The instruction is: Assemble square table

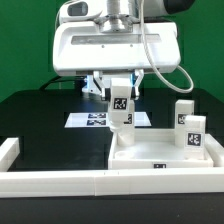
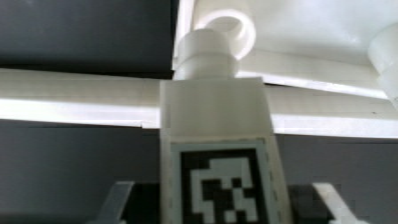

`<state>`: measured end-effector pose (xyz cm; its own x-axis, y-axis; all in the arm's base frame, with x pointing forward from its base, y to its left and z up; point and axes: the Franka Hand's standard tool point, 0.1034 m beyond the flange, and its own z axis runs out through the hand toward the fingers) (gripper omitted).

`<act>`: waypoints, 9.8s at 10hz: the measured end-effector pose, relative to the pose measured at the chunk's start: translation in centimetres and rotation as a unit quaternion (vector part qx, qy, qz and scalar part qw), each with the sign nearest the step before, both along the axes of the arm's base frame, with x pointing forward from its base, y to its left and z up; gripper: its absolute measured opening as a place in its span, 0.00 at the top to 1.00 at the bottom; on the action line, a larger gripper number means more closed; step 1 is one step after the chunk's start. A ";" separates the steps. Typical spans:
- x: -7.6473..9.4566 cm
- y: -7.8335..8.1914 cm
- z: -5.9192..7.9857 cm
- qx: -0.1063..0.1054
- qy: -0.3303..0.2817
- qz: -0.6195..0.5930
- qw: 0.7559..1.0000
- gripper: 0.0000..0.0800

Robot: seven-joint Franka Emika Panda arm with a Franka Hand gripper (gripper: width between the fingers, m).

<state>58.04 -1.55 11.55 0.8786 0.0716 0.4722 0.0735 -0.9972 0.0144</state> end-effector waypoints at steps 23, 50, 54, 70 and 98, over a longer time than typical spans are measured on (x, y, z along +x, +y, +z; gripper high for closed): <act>1.4 0.2 -4.4 0.041 -0.015 -0.044 0.998 0.64; 1.2 1.5 -2.4 0.113 0.155 -0.018 0.981 0.19; 2.0 1.4 -1.7 0.129 0.217 0.001 0.967 0.19; 1.9 1.1 -2.7 0.077 0.224 -0.088 0.967 0.19; 0.7 3.1 -3.7 0.252 0.196 -0.554 0.769 0.62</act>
Offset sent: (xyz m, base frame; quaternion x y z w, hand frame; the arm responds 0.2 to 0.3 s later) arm 0.0177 0.0264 -0.0027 0.1292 0.0003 0.0440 0.9906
